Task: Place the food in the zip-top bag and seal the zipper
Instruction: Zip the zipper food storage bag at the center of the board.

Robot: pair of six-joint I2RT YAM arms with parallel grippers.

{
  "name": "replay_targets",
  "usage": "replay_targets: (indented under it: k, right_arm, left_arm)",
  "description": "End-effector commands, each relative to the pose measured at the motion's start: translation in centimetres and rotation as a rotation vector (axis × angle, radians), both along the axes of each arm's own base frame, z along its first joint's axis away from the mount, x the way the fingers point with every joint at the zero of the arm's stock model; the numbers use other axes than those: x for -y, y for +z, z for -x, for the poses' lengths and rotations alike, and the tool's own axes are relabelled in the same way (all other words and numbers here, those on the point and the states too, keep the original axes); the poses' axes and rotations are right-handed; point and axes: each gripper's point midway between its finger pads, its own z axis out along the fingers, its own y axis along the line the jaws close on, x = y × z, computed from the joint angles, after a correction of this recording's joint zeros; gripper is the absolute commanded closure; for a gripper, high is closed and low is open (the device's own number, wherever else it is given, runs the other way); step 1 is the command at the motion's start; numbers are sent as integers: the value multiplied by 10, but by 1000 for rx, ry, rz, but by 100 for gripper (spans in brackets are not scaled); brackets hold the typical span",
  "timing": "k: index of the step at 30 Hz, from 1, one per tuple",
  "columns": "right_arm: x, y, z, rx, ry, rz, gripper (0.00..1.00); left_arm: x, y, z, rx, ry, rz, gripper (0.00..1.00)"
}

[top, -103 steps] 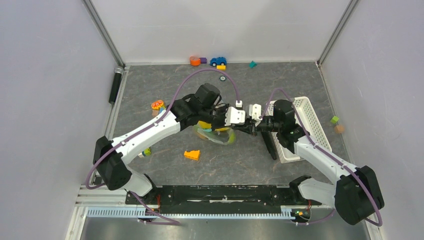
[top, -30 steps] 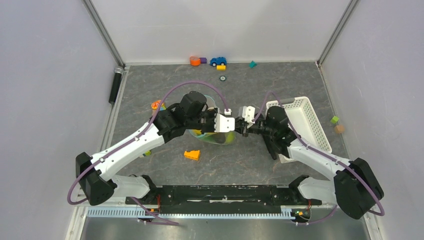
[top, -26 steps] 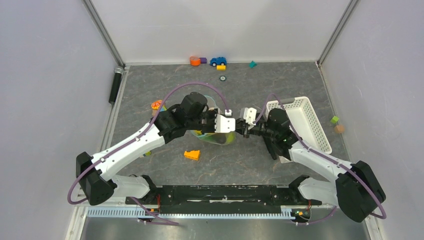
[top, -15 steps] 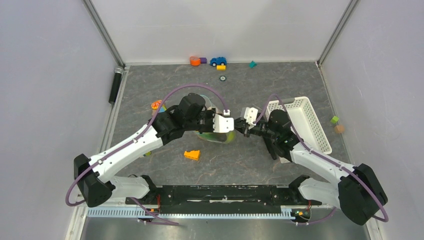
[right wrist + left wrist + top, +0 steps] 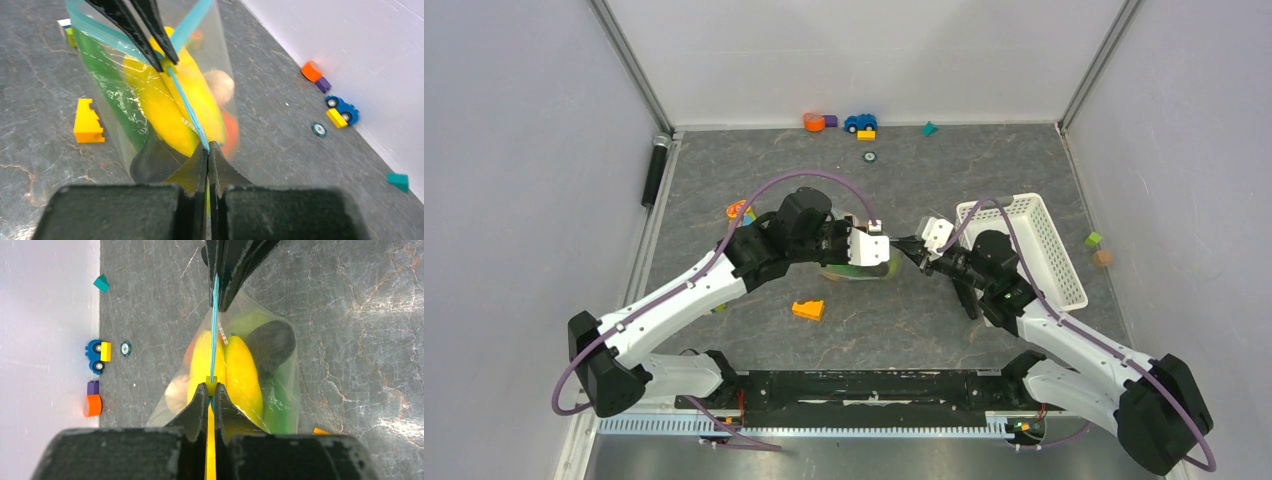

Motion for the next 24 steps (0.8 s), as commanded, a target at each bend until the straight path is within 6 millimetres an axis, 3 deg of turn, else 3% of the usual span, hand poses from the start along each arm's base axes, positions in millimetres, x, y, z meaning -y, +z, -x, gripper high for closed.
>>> replay_targets:
  k: [1, 7, 15, 24]
  right_arm:
    - [48, -27, -30, -54, -294, 82, 100]
    - [78, -32, -43, -106, -459, 79, 100]
    - [82, -32, -42, -103, -469, 80, 100]
    - [105, -32, -45, -113, -571, 81, 100]
  left_arm:
    - [-30, 17, -9, 84, 72, -46, 98]
    - [-29, 20, -4, 70, 54, -43, 98]
    - [-28, 23, 4, 49, 23, -37, 98]
    - [-31, 26, 0, 67, 44, -52, 98]
